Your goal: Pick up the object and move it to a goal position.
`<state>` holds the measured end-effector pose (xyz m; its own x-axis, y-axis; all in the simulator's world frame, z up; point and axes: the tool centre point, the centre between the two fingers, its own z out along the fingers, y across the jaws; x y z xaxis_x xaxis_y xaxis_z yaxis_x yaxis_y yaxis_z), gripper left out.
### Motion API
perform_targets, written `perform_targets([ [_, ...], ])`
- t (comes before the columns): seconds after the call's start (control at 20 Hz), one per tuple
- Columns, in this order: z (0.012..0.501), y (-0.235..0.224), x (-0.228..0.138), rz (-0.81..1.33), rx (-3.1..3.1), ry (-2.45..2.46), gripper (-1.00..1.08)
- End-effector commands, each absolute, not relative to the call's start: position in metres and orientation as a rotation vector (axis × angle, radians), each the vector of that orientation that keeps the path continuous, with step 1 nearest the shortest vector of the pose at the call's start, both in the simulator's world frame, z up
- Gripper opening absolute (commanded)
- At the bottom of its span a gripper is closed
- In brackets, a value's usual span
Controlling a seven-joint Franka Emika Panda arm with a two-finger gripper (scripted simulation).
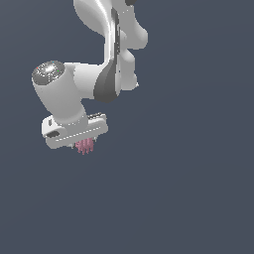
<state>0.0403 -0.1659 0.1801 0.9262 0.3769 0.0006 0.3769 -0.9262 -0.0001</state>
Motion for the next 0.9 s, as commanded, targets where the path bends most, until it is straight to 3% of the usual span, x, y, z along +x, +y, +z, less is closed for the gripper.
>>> perform_targets([
  [0.0, 0.205, -0.183, 0.04, 0.0, -3.082, -0.604, -1.0],
  [0.4, 0.259, -0.22, 0.041, 0.0, -3.082, -0.604, -1.0],
  [0.85, 0.278, -0.233, 0.043, 0.0, -3.083, -0.604, -1.0],
])
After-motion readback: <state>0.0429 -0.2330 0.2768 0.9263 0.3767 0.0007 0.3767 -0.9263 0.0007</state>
